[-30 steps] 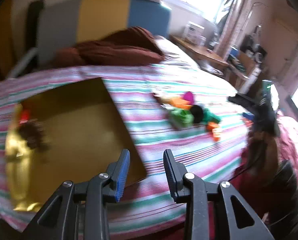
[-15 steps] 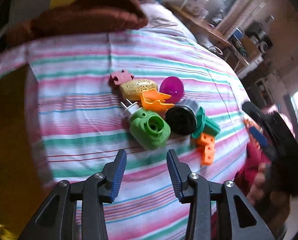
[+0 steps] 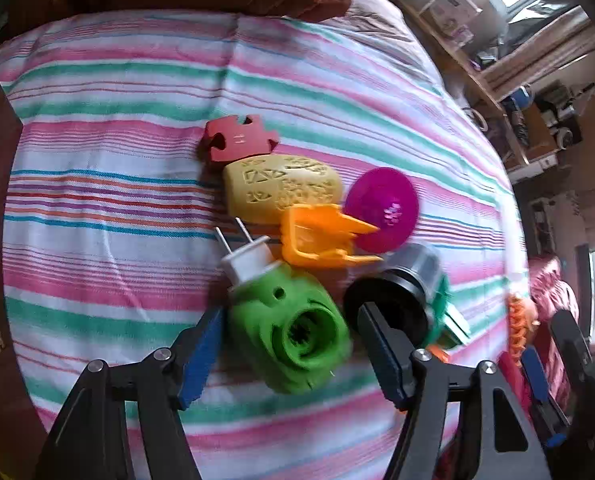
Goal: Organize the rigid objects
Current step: 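Grasp the green round piece with the left gripper while the right grasps the orange cubes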
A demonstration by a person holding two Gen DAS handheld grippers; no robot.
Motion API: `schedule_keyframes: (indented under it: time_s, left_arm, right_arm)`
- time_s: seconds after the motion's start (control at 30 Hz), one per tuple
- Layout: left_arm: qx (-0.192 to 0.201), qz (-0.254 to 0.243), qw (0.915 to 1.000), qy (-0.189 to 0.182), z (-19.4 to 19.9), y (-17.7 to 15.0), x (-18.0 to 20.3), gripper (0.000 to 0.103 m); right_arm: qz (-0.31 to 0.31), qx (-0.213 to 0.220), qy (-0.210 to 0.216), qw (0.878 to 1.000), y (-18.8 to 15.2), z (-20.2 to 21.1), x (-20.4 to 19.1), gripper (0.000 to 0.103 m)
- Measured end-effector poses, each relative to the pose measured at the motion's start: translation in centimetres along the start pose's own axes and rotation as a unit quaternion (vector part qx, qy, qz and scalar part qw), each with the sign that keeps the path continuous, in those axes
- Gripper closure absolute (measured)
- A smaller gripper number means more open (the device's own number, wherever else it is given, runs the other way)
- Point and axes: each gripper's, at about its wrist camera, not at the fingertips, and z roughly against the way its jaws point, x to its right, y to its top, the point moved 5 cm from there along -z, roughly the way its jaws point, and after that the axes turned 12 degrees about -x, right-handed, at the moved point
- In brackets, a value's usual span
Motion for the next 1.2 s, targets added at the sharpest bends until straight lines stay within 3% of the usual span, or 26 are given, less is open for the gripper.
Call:
schedule_keyframes:
  time_s: [0.1,0.37,0.5,0.63,0.87,0.97,1.07,1.2]
  left_arm:
    - [0.012,-0.024,0.9994,0.023,0.2,-0.6,0.3,0.040]
    - [0.016,-0.075,0.9962,0.042,1.4,-4.3,-1.1,0.040]
    - [0.016,-0.100,0.9936,0.050,1.9,-6.1,-1.6,0.040]
    - [0.021,-0.128,0.9894,0.066,2.5,-7.9,-2.0,0.040]
    - [0.036,-0.146,0.9851,0.083,3.0,-9.3,-2.2,0.040]
    - [0.039,-0.140,0.9858,0.084,3.0,-9.3,-2.5,0.039]
    - [0.047,-0.141,0.9854,0.084,3.0,-9.3,-2.1,0.040]
    - [0.082,-0.185,0.9763,0.076,5.0,-11.5,-1.0,0.040]
  right_arm:
    - [0.012,-0.034,-0.030,0.999,-0.4,-1.2,0.1,0.011]
    - [0.018,-0.124,-0.035,0.992,-1.8,-4.2,0.6,0.023]
    - [0.032,-0.148,-0.041,0.988,-2.7,-4.8,0.5,0.023]
    - [0.056,-0.179,-0.054,0.981,-3.7,-5.6,0.2,0.032]
    - [0.120,-0.209,-0.097,0.966,-5.5,-6.8,-0.9,0.054]
    - [0.173,-0.205,-0.153,0.951,-6.3,-7.4,-1.7,0.067]
    - [0.188,-0.202,-0.161,0.948,-6.6,-7.6,-1.9,0.070]
    - [0.197,-0.201,-0.167,0.945,-6.8,-7.4,-1.8,0.070]
